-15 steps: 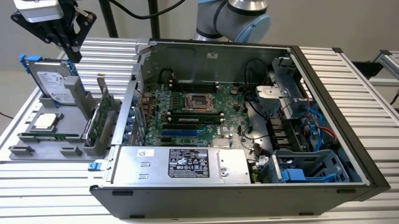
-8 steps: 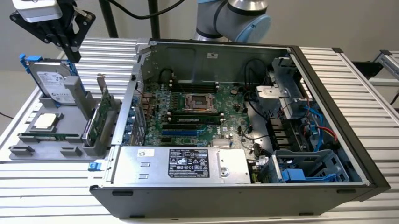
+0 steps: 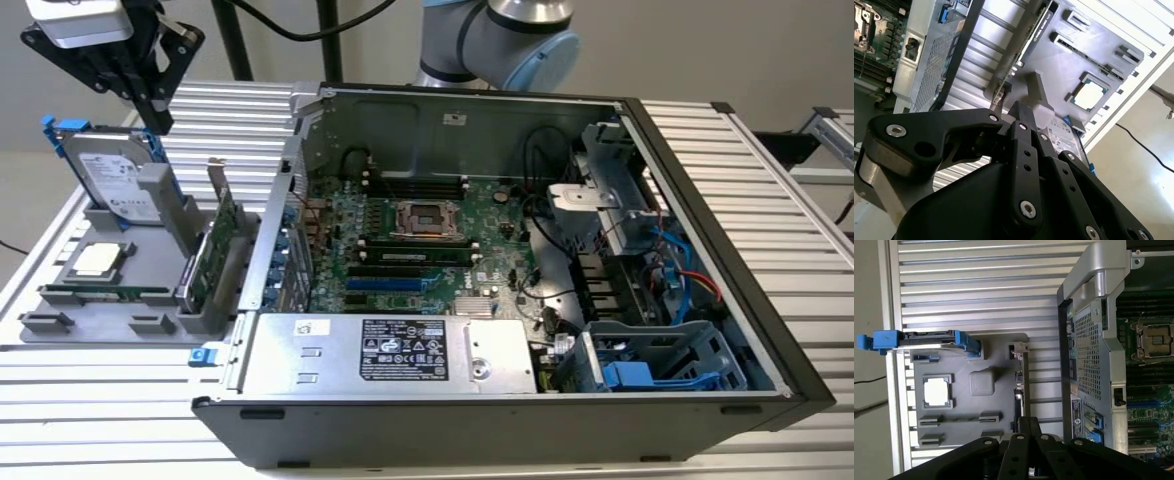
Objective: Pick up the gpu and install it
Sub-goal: 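Reach for the gpu, then pick up the gpu and move the gpu toward the slot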
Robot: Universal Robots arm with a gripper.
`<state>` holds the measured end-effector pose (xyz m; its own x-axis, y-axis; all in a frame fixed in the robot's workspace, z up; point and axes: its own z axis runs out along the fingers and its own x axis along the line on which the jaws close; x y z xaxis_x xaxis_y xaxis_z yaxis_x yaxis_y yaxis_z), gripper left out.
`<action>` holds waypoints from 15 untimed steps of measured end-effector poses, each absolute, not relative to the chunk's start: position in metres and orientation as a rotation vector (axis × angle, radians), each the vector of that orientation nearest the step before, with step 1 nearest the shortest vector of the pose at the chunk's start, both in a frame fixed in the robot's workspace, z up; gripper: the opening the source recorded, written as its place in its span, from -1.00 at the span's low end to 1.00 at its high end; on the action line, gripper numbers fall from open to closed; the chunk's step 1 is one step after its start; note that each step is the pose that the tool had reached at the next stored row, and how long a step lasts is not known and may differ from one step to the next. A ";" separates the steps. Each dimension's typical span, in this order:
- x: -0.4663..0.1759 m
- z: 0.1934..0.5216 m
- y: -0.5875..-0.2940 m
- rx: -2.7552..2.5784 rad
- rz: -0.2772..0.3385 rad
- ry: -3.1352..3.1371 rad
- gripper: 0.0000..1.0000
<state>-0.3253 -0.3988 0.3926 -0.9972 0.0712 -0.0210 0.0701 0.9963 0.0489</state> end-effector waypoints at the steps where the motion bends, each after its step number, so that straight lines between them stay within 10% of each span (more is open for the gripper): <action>1: -0.325 0.393 -0.399 0.110 0.075 3.116 -1.00; 2: -0.325 0.393 -0.399 0.110 0.075 3.116 1.00; 15: -0.326 0.391 -0.399 0.110 0.075 3.116 1.00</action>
